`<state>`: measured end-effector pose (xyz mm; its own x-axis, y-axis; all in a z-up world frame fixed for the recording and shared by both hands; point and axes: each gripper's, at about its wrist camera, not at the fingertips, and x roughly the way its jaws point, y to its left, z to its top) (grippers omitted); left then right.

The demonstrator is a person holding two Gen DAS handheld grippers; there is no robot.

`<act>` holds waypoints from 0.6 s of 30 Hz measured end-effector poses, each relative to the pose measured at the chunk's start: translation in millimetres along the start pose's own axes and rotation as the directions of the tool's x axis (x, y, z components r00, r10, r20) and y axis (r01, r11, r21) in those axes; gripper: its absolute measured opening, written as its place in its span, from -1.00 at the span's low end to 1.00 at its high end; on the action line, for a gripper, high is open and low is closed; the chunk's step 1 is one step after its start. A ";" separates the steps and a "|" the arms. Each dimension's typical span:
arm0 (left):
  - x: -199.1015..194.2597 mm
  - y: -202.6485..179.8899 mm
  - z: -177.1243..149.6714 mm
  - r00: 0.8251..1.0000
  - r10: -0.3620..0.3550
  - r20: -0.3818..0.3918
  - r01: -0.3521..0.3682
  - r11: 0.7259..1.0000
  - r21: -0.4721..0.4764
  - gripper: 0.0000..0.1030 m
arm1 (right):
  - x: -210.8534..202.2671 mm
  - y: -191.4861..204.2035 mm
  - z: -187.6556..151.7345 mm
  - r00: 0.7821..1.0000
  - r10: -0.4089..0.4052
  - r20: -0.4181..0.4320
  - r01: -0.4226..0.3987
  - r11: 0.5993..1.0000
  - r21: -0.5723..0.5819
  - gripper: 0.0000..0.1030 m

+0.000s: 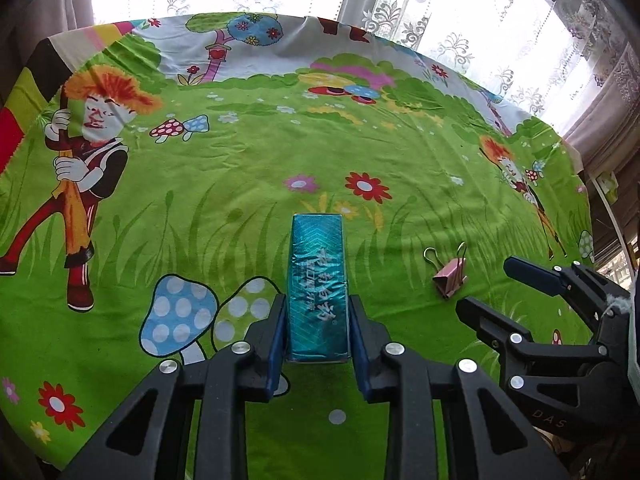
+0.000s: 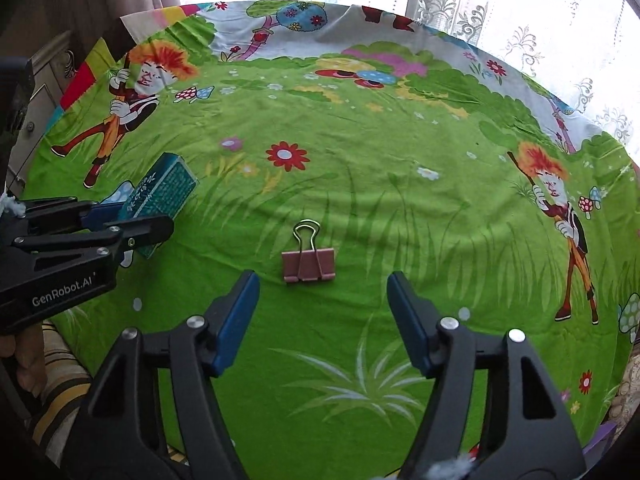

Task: Organize rigid objects
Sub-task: 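Grasp the teal box with the left gripper while the right gripper grasps the pink binder clip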

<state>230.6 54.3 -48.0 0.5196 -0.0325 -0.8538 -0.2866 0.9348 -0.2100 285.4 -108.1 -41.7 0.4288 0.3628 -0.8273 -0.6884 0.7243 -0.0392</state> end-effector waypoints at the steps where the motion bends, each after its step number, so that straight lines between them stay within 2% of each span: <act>1: -0.7 -0.1 0.0 1.000 -0.002 0.003 0.002 1.000 -0.001 -0.42 | 1.5 1.4 0.8 1.000 0.002 0.002 -0.002 1.000 -0.008 0.34; 5: -3.9 0.4 0.6 1.000 -0.014 0.017 0.014 1.000 -0.011 -0.42 | 9.7 2.7 3.0 1.000 0.010 -0.004 -0.010 1.000 -0.021 0.33; 8: -5.1 1.7 1.0 0.999 -0.023 0.024 0.024 0.999 -0.022 -0.42 | 16.5 1.1 4.8 1.000 0.021 -0.013 -0.021 1.000 -0.017 0.24; 16: -5.8 0.4 1.8 0.997 -0.066 0.035 0.067 0.997 -0.033 -0.42 | 28.6 -2.0 4.6 0.998 0.051 -0.033 -0.051 0.999 -0.007 -0.31; 18: -5.3 -1.4 2.0 0.996 -0.079 0.034 0.080 0.996 -0.034 -0.42 | 28.5 -1.8 4.6 0.998 0.049 -0.031 -0.049 0.999 -0.006 -0.30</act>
<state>229.9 53.9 -42.3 0.5674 -0.0942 -0.8180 -0.2716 0.9164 -0.2940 301.6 -96.4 -62.6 0.3760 0.3794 -0.8454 -0.7125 0.7016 -0.0020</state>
